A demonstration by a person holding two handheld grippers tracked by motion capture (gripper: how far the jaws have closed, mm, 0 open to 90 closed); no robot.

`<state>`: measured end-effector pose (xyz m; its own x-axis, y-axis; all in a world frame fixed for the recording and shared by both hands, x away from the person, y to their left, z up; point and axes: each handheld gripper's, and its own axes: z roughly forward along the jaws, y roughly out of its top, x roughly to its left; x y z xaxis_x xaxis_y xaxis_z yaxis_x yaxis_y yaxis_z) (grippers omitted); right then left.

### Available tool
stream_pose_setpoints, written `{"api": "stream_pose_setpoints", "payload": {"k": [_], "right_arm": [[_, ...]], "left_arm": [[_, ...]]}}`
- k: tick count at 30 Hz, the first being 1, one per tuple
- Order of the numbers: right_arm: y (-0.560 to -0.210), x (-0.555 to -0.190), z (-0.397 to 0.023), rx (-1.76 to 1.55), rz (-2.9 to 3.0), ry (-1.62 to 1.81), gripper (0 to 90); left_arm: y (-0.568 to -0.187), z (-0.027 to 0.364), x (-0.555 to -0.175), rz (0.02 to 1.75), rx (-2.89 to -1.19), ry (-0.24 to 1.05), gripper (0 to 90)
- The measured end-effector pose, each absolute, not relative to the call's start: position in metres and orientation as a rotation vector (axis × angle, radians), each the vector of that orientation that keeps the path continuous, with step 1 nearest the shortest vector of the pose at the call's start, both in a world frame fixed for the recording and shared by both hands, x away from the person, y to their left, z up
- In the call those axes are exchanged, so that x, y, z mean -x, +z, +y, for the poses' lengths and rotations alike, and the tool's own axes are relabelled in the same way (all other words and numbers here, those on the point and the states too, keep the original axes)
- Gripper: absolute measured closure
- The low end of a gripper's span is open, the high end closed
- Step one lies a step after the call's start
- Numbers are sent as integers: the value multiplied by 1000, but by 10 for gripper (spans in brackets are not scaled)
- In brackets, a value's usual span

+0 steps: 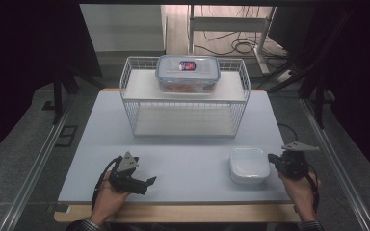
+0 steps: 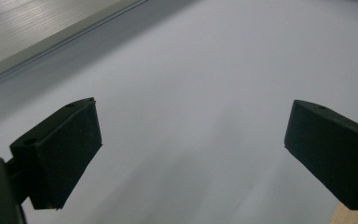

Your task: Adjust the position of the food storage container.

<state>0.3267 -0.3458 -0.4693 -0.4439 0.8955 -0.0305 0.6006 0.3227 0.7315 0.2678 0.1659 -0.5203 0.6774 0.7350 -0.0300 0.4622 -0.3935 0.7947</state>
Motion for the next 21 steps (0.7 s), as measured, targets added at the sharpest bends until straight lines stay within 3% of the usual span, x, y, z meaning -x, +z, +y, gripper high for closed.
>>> {"api": "stream_pose_setpoints", "payload": {"k": [21], "right_arm": [[-475, -319, -282, -1205, 2349, 1080, 893]], "left_arm": [[-522, 166, -269, 924, -2045, 361, 38]]}}
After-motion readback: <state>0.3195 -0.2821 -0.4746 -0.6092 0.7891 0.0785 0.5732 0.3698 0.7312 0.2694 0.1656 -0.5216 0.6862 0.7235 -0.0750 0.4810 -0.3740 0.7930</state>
